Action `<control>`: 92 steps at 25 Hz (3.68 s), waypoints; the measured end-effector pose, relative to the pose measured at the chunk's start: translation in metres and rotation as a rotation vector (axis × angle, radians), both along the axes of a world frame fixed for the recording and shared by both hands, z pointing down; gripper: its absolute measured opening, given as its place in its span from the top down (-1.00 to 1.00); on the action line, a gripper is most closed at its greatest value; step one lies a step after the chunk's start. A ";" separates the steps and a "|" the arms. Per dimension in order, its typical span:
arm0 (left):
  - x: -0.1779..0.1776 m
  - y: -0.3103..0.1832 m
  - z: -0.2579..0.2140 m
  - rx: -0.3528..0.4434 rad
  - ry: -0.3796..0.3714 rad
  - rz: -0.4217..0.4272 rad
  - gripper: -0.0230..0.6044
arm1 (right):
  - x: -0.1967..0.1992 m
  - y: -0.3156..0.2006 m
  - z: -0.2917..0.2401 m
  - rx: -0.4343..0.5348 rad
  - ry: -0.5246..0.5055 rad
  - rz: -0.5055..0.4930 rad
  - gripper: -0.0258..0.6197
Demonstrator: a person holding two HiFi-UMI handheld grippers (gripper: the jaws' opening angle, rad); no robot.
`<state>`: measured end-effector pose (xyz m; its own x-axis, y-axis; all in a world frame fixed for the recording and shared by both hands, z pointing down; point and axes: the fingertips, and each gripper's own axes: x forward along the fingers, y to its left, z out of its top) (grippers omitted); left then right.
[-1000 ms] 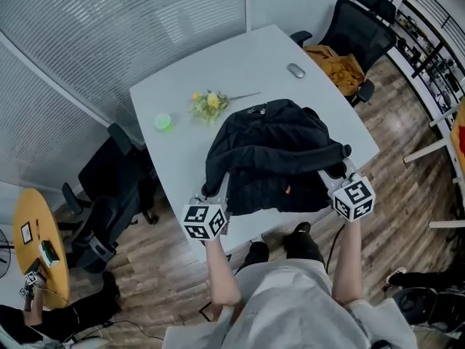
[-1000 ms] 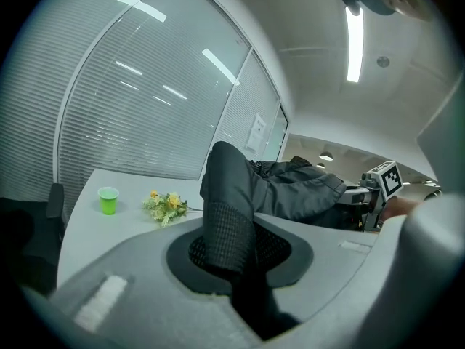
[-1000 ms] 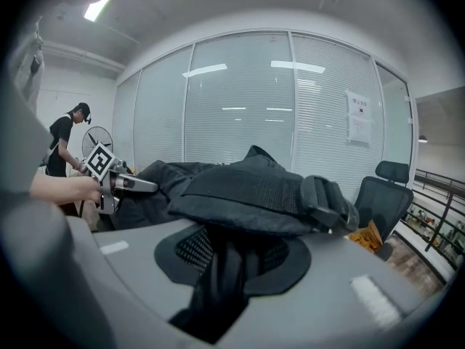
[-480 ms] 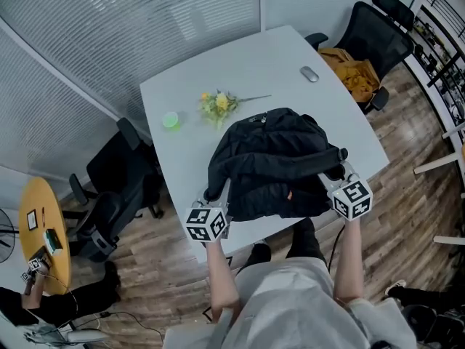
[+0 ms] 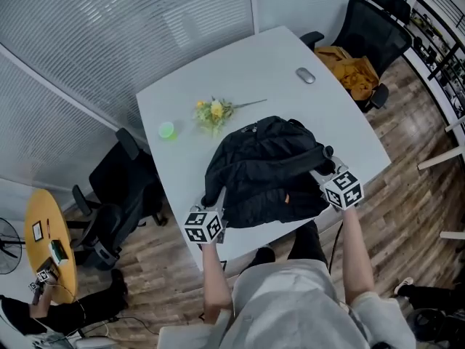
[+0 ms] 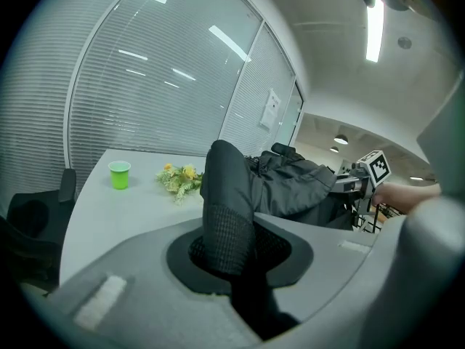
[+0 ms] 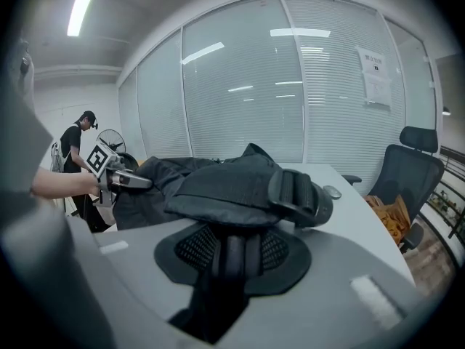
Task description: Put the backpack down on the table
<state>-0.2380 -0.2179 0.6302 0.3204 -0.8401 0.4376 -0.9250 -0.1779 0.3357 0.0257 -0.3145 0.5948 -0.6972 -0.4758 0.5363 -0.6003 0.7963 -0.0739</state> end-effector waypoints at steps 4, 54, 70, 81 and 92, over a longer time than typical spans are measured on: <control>0.001 0.002 0.012 -0.016 0.008 0.000 0.70 | 0.000 -0.002 0.012 -0.022 0.016 0.005 0.58; -0.037 -0.046 0.114 -0.270 -0.045 -0.084 0.66 | -0.016 -0.094 0.139 -0.296 0.126 -0.097 0.50; -0.041 -0.048 0.156 -0.386 -0.106 -0.150 0.47 | -0.005 -0.106 0.172 -0.405 0.131 -0.099 0.29; -0.048 -0.052 0.175 -0.435 -0.095 -0.219 0.23 | 0.004 -0.121 0.187 -0.475 0.140 -0.036 -0.06; -0.049 -0.052 0.177 -0.426 -0.170 -0.284 0.23 | 0.003 -0.120 0.188 -0.426 0.209 0.030 -0.06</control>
